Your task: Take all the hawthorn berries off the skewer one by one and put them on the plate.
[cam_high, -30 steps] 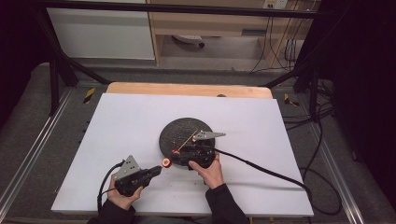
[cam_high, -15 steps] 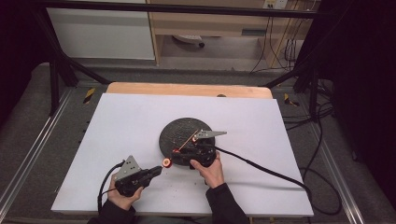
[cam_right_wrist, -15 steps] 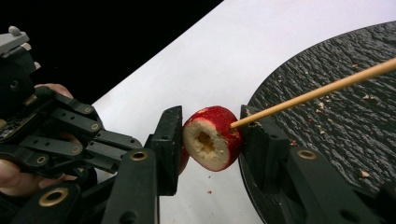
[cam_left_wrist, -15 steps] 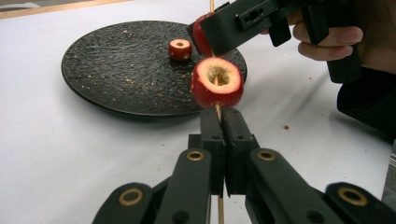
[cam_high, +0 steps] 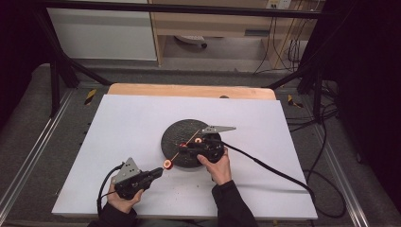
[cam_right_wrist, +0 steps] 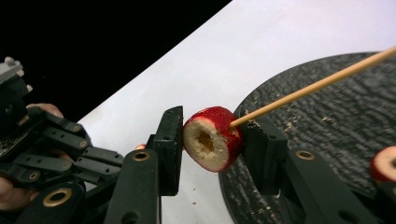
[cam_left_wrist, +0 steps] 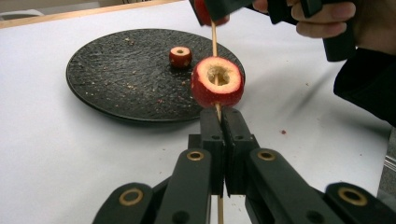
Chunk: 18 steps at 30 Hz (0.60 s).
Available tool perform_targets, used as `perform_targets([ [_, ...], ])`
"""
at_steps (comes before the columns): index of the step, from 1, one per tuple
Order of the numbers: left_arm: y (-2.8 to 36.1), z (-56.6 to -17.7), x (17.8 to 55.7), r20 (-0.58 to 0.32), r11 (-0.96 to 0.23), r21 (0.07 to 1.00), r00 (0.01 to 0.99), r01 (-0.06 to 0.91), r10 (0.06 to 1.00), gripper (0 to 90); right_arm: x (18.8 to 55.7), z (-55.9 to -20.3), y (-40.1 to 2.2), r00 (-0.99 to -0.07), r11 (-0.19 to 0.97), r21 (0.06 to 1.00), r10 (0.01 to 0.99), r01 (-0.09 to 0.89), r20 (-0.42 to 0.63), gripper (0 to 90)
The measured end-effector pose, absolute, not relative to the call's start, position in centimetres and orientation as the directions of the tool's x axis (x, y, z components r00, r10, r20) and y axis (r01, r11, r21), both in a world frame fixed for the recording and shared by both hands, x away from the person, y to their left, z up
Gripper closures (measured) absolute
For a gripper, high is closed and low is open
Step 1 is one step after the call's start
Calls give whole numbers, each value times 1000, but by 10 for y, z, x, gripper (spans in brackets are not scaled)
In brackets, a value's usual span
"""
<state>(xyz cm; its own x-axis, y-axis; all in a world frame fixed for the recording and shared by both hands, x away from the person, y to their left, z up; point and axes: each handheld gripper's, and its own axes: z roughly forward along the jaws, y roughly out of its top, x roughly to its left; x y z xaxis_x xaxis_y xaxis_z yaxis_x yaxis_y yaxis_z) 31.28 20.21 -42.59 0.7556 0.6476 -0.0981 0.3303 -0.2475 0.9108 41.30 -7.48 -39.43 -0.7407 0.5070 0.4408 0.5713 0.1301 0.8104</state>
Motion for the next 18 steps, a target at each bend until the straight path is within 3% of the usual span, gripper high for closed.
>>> perform_targets([
  [18, 205, -423, 311, -96, -234, 920, 757, 316, 646, 883, 436, -359, -105, -703, 89, 832, 590, 547, 398, 622],
])
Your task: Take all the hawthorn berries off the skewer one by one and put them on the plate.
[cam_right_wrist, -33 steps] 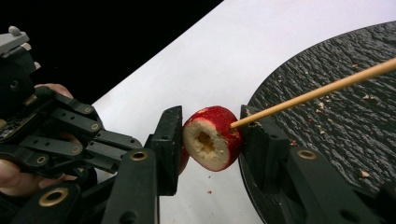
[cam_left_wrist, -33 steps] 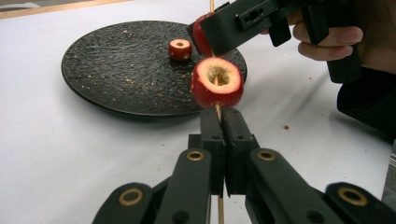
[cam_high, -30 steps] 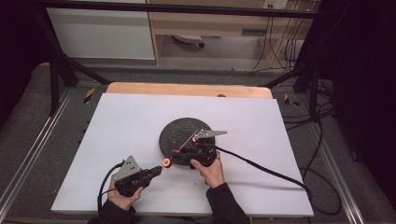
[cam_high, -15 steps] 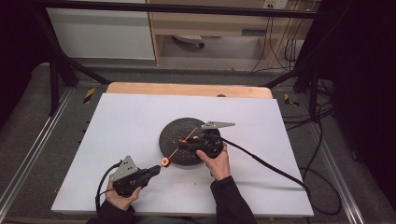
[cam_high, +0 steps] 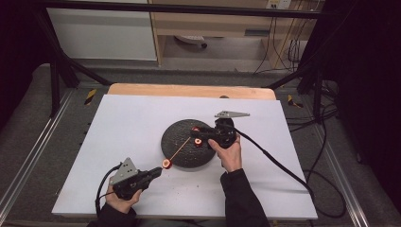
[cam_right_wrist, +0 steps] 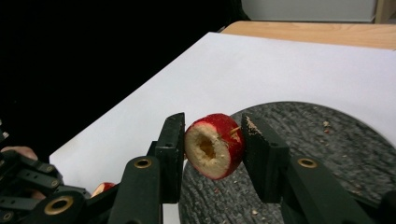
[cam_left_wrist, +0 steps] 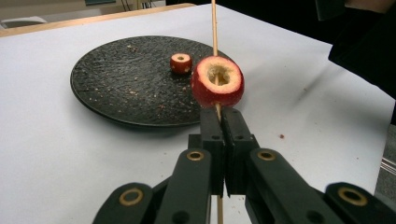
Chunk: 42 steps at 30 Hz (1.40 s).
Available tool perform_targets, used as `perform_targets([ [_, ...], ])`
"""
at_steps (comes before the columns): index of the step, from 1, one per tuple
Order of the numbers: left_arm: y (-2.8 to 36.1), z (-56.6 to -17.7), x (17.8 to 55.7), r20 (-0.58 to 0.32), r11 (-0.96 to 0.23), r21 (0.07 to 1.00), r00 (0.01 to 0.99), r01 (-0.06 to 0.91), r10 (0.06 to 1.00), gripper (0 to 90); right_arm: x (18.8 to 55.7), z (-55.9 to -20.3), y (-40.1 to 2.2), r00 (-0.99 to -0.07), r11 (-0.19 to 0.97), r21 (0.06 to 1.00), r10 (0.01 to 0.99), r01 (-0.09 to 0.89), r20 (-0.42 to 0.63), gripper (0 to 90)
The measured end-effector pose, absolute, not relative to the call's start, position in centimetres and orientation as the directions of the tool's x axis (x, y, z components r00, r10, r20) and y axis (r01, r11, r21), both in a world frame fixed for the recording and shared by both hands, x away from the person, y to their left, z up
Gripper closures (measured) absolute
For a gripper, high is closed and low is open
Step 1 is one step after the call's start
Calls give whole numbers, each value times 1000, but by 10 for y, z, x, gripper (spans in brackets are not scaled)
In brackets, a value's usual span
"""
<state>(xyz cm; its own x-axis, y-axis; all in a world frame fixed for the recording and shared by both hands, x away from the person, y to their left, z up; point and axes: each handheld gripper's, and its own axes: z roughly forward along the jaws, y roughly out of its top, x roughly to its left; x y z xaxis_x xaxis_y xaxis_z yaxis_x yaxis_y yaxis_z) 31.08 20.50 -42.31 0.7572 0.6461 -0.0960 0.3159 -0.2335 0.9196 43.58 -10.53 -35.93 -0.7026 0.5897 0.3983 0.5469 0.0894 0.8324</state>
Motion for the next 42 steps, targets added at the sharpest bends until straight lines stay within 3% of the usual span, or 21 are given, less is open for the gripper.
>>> perform_targets([
  [19, 211, -423, 313, -104, -219, 919, 739, 327, 666, 883, 450, -341, -137, -651, 59, 845, 668, 531, 362, 622],
  [42, 212, -424, 314, -108, -217, 917, 731, 335, 673, 883, 439, -416, -108, -652, 194, 771, 676, 607, 343, 621],
])
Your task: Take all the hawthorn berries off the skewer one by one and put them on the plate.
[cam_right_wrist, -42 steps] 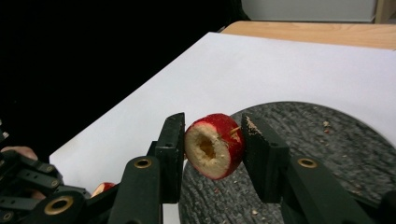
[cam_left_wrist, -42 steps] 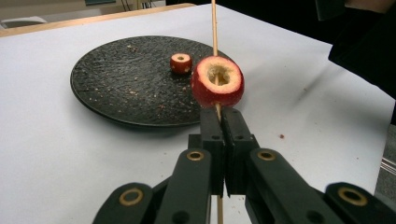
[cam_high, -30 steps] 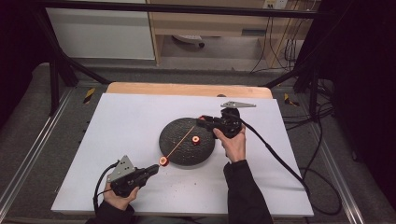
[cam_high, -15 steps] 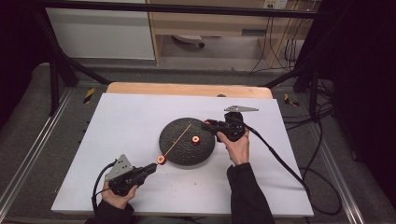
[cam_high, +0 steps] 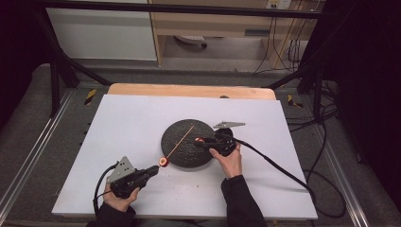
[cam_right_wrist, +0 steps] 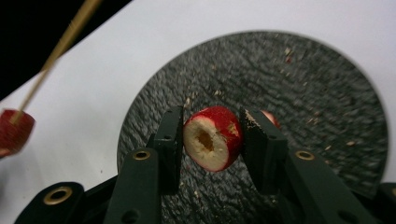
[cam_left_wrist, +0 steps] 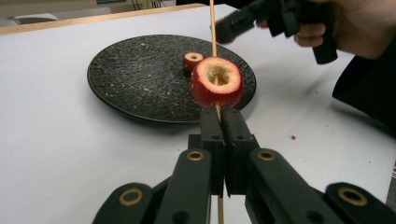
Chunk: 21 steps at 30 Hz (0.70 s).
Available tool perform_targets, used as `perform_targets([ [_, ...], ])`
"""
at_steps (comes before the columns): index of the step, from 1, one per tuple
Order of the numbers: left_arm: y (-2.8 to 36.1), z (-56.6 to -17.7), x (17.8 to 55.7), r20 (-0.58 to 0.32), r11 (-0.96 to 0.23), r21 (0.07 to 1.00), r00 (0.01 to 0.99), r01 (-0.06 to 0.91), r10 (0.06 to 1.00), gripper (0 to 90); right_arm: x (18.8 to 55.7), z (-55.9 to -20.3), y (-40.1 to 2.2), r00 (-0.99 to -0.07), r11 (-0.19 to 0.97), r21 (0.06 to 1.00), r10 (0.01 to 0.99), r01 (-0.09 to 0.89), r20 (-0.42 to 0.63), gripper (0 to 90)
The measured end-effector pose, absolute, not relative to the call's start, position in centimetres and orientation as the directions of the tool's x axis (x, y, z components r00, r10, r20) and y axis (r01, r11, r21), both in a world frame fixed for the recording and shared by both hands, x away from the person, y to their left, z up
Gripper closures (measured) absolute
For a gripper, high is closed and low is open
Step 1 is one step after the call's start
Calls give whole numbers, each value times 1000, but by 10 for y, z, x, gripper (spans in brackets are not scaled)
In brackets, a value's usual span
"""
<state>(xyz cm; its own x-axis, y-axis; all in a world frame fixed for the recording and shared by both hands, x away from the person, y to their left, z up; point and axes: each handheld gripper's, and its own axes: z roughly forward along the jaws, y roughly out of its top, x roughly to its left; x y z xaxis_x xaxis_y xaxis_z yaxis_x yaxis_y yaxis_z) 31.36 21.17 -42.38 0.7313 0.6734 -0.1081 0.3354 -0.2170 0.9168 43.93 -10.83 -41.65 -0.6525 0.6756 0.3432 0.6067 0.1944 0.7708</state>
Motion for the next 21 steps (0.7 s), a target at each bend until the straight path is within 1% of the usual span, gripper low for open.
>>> perform_targets([
  [6, 211, -424, 314, -106, -220, 916, 732, 335, 673, 883, 438, -438, -100, -650, 235, 745, 685, 625, 330, 620],
  [14, 210, -425, 314, -107, -223, 914, 731, 339, 674, 883, 437, -448, -96, -647, 266, 726, 697, 634, 310, 613],
  [21, 210, -425, 314, -107, -223, 914, 731, 339, 674, 883, 435, -443, -98, -651, 261, 738, 696, 622, 302, 546],
])
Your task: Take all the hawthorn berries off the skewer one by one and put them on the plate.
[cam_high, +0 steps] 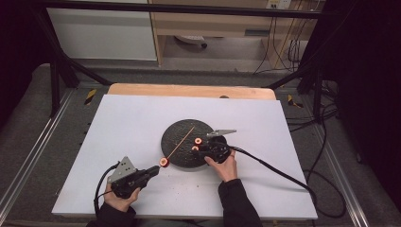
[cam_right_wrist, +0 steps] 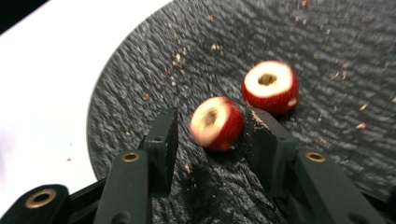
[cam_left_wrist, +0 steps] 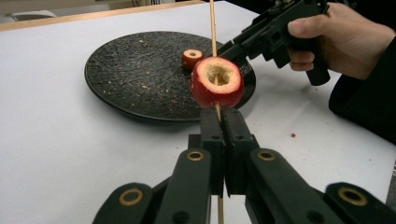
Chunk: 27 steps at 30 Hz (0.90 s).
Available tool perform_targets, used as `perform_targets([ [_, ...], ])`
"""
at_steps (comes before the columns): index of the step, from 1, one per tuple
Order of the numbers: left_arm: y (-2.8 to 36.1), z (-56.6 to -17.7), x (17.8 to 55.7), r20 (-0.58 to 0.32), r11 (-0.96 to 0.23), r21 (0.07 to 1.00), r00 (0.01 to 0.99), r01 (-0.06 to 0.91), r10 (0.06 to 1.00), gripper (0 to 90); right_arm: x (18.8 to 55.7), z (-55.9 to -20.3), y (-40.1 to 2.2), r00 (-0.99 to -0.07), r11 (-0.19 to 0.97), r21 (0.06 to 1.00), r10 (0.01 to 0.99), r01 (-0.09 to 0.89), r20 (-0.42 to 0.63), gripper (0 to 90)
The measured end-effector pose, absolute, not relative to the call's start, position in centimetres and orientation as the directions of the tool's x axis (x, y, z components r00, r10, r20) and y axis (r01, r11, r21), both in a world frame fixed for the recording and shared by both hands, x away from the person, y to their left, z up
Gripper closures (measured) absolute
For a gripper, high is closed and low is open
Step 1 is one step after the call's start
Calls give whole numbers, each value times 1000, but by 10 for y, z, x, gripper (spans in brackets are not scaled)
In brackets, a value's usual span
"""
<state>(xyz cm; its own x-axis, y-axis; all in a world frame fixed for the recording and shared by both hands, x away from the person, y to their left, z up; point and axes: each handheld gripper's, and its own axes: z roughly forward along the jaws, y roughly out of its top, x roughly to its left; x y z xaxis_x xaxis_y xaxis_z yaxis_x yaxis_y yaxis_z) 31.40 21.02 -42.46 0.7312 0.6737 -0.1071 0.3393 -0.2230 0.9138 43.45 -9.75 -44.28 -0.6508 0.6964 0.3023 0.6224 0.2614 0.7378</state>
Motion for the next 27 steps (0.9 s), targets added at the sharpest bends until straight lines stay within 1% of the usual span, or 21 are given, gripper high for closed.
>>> perform_targets([
  [2, 210, -424, 314, -108, -222, 914, 731, 340, 674, 883, 433, -436, -100, -657, 251, 753, 691, 609, 301, 518],
  [5, 210, -425, 314, -107, -224, 913, 730, 340, 675, 883, 428, -425, -103, -666, 231, 770, 679, 594, 310, 439],
  [6, 210, -425, 314, -107, -224, 913, 731, 341, 674, 883, 426, -422, -104, -668, 220, 776, 673, 591, 318, 397],
  [8, 209, -425, 314, -106, -226, 913, 730, 341, 675, 882, 422, -416, -105, -669, 199, 785, 665, 586, 331, 276],
  [11, 209, -426, 315, -105, -227, 912, 730, 342, 676, 883, 417, -410, -107, -680, 184, 806, 658, 563, 324, 158],
  [12, 209, -426, 315, -105, -226, 912, 729, 342, 676, 883, 415, -408, -108, -679, 177, 808, 657, 562, 328, 124],
  [15, 209, -426, 315, -107, -226, 912, 729, 343, 676, 883, 411, -404, -109, -681, 173, 804, 648, 569, 342, 60],
  [18, 208, -426, 315, -107, -228, 911, 730, 344, 675, 883, 407, -401, -109, -680, 159, 805, 640, 571, 357, 43],
  [22, 207, -426, 316, -106, -230, 910, 730, 344, 675, 883, 403, -400, -107, -686, 137, 810, 622, 570, 378, 42],
  [27, 205, -426, 317, -105, -227, 912, 731, 341, 675, 882, 400, -397, -101, -695, 143, 814, 614, 563, 373, 42],
])
